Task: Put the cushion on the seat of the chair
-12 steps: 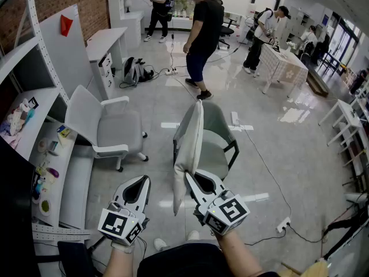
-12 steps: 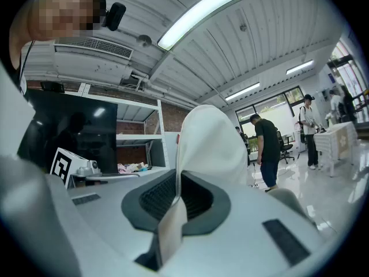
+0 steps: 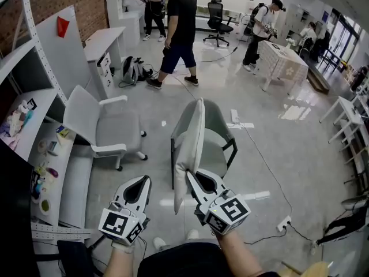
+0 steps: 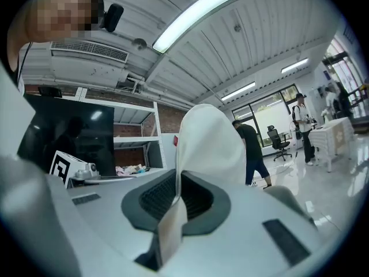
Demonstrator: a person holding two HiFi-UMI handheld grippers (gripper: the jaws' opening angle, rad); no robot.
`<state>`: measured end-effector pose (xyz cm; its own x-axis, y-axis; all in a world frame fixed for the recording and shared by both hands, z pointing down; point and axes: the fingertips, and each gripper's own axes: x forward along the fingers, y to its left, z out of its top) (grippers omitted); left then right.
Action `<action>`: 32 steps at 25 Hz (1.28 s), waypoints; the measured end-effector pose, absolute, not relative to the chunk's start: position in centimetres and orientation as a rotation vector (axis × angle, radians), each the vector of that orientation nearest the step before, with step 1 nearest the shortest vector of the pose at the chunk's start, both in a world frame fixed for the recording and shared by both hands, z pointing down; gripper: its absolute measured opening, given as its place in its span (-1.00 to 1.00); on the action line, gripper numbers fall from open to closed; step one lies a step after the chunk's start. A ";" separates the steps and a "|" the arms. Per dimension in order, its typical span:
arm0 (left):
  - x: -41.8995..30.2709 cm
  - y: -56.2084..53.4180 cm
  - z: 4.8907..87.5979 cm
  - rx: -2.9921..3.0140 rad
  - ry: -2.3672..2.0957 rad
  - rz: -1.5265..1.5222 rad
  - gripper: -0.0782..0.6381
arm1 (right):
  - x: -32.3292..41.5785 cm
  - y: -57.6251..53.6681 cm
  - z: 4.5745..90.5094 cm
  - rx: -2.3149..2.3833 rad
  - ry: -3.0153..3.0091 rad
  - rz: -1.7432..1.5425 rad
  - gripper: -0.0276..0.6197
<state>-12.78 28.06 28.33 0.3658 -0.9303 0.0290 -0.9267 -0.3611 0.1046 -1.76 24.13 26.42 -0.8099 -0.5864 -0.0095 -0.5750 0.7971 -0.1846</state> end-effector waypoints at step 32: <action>-1.8 21.4 29.2 2.523 -1.715 0.027 -0.75 | 10.1 16.3 27.4 -0.980 2.856 -0.317 -0.82</action>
<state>-1.80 21.38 29.23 0.3691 -0.9271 0.0655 -0.9287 -0.3652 0.0644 10.14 16.28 27.38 -0.7866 -0.6166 -0.0315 -0.5947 0.7704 -0.2297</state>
